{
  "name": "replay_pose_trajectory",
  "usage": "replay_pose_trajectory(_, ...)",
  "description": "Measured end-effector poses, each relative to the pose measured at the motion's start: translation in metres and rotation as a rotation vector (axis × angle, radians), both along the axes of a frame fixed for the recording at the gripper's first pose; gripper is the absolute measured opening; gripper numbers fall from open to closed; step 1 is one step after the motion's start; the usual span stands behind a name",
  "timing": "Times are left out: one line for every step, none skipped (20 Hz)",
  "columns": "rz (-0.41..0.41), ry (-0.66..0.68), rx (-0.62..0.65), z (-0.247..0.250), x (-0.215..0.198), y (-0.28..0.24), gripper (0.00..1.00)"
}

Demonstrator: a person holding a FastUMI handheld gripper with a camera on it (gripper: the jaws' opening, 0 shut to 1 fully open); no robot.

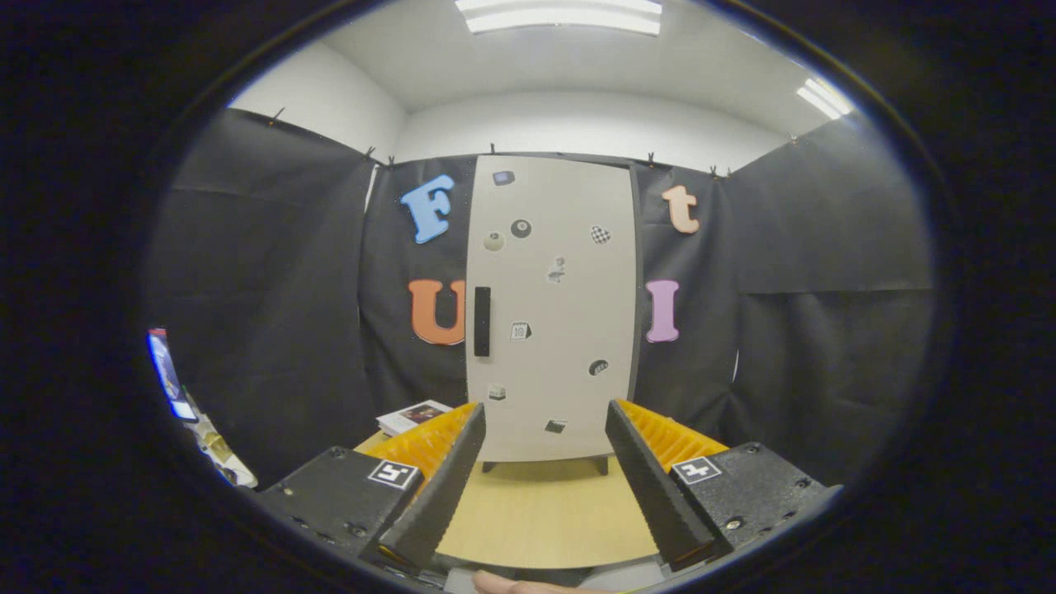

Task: Open the shoe cabinet door, grab the shoes and put them into the shoe cabinet, then close the shoe cabinet door.

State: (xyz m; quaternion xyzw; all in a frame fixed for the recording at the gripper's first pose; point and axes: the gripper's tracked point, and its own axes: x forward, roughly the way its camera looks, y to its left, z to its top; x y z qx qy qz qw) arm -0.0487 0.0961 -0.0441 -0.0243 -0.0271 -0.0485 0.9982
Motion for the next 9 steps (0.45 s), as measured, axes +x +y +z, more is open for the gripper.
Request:
replay_pose_trajectory(-0.012, 0.008, 0.006, -0.004, 0.007, -0.001, 0.97)
replay_pose_trajectory(-0.009, 0.013, 0.014, -0.008, 0.012, 0.0, 0.97)
replay_pose_trajectory(-0.011, 0.02, 0.026, -0.012, 0.016, 0.0, 0.97)
replay_pose_trajectory(-0.013, 0.022, 0.036, -0.013, 0.018, -0.002, 0.97)
replay_pose_trajectory(-0.012, 0.017, 0.042, -0.011, 0.021, -0.005, 0.97)
replay_pose_trajectory(-0.013, 0.01, 0.046, -0.009, 0.022, -0.006, 0.97)
replay_pose_trajectory(-0.018, 0.0, 0.049, -0.007, 0.023, -0.01, 0.97)
replay_pose_trajectory(-0.023, -0.009, 0.049, -0.004, 0.022, -0.012, 0.97)
replay_pose_trajectory(-0.024, -0.021, 0.045, -0.001, 0.022, -0.013, 0.97)
